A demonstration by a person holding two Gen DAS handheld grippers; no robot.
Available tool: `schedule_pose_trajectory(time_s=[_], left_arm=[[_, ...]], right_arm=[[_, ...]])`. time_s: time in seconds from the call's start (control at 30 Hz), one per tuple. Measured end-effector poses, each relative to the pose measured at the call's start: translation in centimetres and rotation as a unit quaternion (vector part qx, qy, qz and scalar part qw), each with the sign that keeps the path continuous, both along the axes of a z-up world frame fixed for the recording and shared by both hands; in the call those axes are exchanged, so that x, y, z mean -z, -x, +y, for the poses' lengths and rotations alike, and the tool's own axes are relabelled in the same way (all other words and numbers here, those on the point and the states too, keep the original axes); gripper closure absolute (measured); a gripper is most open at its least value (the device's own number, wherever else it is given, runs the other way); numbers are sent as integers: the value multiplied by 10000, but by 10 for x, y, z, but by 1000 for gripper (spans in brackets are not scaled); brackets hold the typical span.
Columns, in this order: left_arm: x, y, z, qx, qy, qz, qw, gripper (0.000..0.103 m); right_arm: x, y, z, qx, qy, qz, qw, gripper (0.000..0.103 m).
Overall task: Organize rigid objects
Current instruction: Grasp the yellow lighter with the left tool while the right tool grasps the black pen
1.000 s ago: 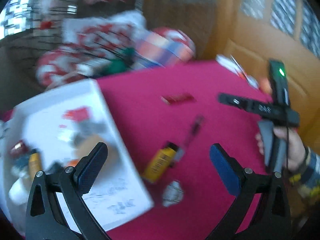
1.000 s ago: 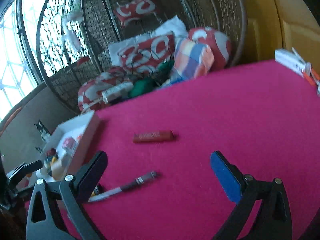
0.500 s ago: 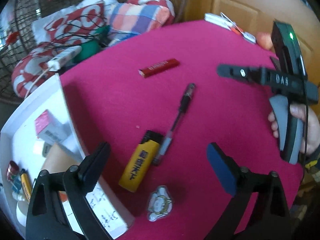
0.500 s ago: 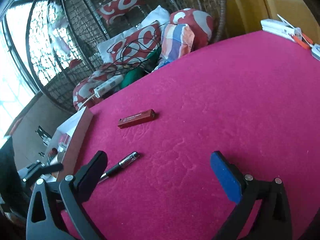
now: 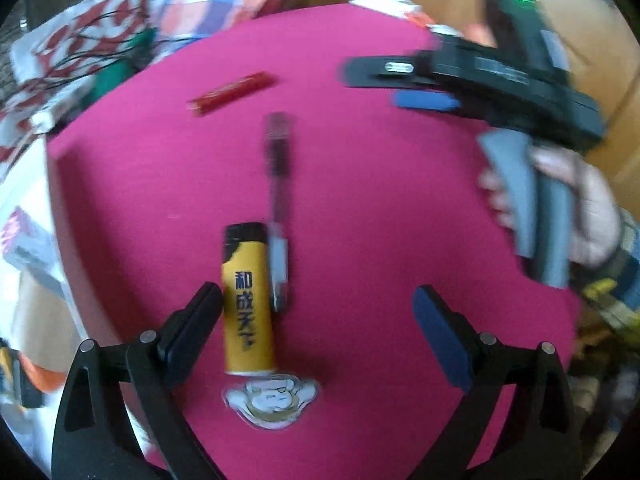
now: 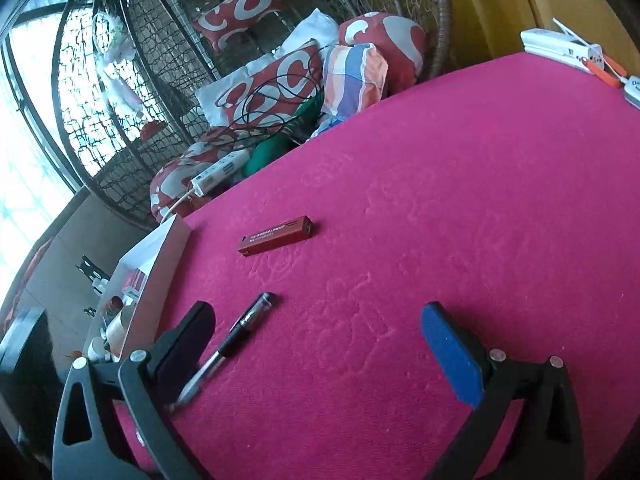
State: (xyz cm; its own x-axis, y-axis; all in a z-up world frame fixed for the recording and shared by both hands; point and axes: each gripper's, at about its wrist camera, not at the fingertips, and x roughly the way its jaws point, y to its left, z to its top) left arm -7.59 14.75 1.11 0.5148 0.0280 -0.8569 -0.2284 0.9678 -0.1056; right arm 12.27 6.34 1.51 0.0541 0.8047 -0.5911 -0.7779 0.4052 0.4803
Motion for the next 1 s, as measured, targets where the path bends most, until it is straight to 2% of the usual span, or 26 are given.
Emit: schedule_pose_trajectory(time_s=[0.07, 0.1, 0.17, 0.2, 0.23, 0.3, 0.37, 0.4, 0.47, 0.6, 0.7, 0.73, 0.8, 0.83, 0.9, 1.0], left_arm=[[-7, 5, -5, -91, -76, -167, 9998, 6], [-10, 7, -4, -258, -318, -174, 9990, 6], [-11, 8, 3, -569, -666, -78, 9961, 6], [-10, 8, 6, -635, -649, -40, 9959, 9], [-8, 8, 7, -675, -578, 8, 9960, 13], [1, 6, 2, -624, -755, 225, 9949, 39], [5, 5, -5, -545, -883, 278, 9942, 54], [5, 6, -6, -535, -780, 245, 9952, 61], [5, 8, -4, -566, -751, 208, 9954, 62], [6, 10, -11, -606, -576, 72, 9965, 77], [4, 8, -27, -446, -466, -15, 9979, 77], [4, 8, -27, -568, -617, -15, 9965, 77], [4, 8, -21, -884, -868, 13, 9923, 77], [4, 9, -17, -1003, -894, 25, 9909, 77], [3, 11, -7, -1234, -777, -5, 9893, 77], [5, 8, -6, -1298, -810, -14, 9882, 76]], right_arm=[[0, 0, 0, -3, -9, 7, 10000, 0], [0, 0, -1, 0, -12, 14, 10000, 0], [0, 0, -1, -1, -11, 19, 10000, 0], [0, 0, -1, -2, -12, 17, 10000, 0], [0, 0, -1, 0, -15, 17, 10000, 0], [0, -1, -1, 13, -31, 32, 10000, 0], [0, -1, -2, 19, -44, 46, 10000, 0], [0, -1, -1, 15, -46, 52, 10000, 0], [1, -1, -1, 18, -25, 25, 10000, 0], [0, -1, -1, 14, -2, 5, 10000, 0], [0, 0, -1, 24, 23, -25, 10000, 0], [-1, 2, 0, 31, 57, -76, 10000, 0], [-4, 9, 5, -50, 185, -283, 9994, 0], [-8, 19, 12, -224, 345, -585, 9974, 0], [-14, 41, 21, -444, 584, -1207, 9900, 0], [-18, 69, 35, -635, 762, -1821, 9783, 0]])
